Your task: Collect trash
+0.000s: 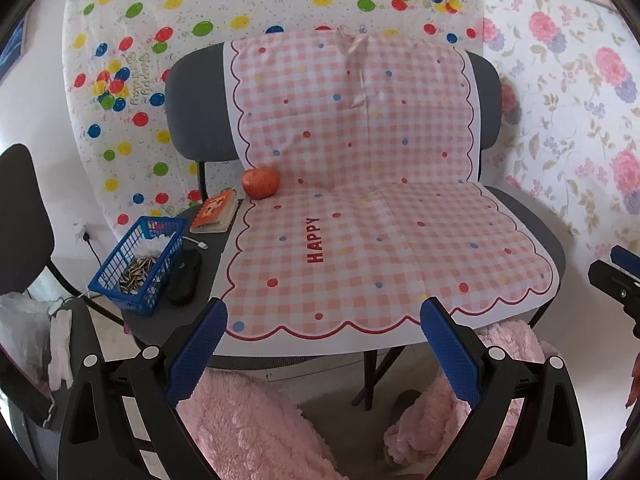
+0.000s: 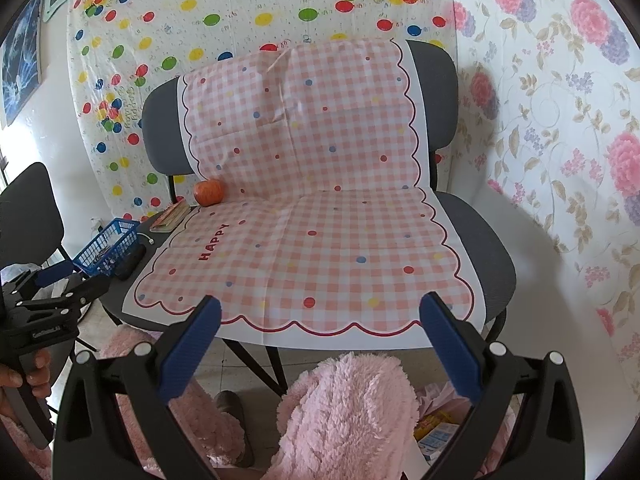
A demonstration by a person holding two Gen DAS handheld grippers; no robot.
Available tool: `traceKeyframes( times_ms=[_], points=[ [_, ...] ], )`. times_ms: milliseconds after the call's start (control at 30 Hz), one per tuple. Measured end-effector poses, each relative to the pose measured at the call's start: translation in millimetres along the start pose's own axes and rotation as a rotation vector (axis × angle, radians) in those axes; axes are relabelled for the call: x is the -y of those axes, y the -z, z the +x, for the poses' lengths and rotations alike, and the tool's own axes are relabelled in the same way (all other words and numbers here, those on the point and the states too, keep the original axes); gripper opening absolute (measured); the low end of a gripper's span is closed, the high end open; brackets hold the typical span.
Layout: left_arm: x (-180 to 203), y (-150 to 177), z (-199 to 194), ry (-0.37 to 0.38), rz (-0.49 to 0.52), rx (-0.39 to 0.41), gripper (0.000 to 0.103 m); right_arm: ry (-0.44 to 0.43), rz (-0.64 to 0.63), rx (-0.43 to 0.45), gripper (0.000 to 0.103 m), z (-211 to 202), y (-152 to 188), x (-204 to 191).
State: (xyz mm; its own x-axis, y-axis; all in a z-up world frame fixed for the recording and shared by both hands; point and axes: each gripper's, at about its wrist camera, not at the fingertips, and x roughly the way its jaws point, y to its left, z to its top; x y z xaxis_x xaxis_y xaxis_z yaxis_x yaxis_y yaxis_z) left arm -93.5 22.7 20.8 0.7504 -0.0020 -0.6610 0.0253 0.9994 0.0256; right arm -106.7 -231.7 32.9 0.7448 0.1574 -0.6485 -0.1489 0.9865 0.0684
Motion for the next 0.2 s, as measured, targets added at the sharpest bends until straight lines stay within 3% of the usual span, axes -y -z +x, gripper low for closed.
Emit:
traceKeyframes(
  times_ms=[200],
  points=[
    [-10,0,37,-0.025,-0.016,-0.06,0.096,0.041,0.003,-0.024,0.097,36,-10,8]
  ],
)
